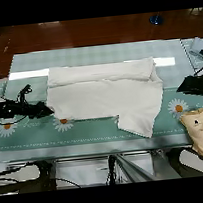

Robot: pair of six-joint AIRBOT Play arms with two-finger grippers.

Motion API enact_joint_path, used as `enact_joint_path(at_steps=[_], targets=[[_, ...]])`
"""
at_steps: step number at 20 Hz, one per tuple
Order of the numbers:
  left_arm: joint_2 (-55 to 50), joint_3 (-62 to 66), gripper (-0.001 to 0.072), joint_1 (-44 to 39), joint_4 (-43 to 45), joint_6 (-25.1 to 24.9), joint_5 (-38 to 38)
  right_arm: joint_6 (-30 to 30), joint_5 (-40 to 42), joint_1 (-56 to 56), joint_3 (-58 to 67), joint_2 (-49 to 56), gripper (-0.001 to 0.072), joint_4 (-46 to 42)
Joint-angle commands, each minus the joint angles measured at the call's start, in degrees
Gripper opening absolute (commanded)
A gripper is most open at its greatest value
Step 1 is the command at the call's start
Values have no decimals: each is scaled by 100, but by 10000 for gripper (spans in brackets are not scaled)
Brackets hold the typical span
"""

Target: Fold the shirts.

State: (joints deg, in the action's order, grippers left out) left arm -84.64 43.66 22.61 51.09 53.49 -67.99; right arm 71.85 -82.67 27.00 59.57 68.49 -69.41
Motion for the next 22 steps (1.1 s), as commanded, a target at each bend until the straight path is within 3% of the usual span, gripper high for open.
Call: enact_joint_path(at_steps=[1, 2, 7, 11, 15, 18, 19, 20, 22], targets=[[-9, -2, 25, 11, 140, -39, 122, 59, -302, -2, -35, -192, 487, -46], [-9, -2, 25, 31, 138, -61, 85, 68, -374, -2, -175, -192, 534, -61], [-9, -2, 25, 70, 138, -184, -68, -164, -227, -2, -1727, -195, 533, 507], [-9, -2, 25, 70, 138, -186, -90, -234, 621, -7, -2485, -205, 517, 1126], [-9, 0, 25, 70, 138, -188, -70, -258, 1228, -356, -2841, -205, 517, 1185], [-9, 0, 25, 70, 138, -188, -72, -173, 2267, -988, -2931, -199, 515, 1193], [-9, 0, 25, 70, 138, -188, -74, -57, 2664, -1263, -2935, -199, 498, 1189], [-9, 0, 25, 70, 138, -188, -90, 87, 2949, -1521, -2935, -199, 354, 1187], [-9, 2, 25, 70, 138, -188, -105, 356, 3220, -1917, -2935, -199, 149, 1139]])
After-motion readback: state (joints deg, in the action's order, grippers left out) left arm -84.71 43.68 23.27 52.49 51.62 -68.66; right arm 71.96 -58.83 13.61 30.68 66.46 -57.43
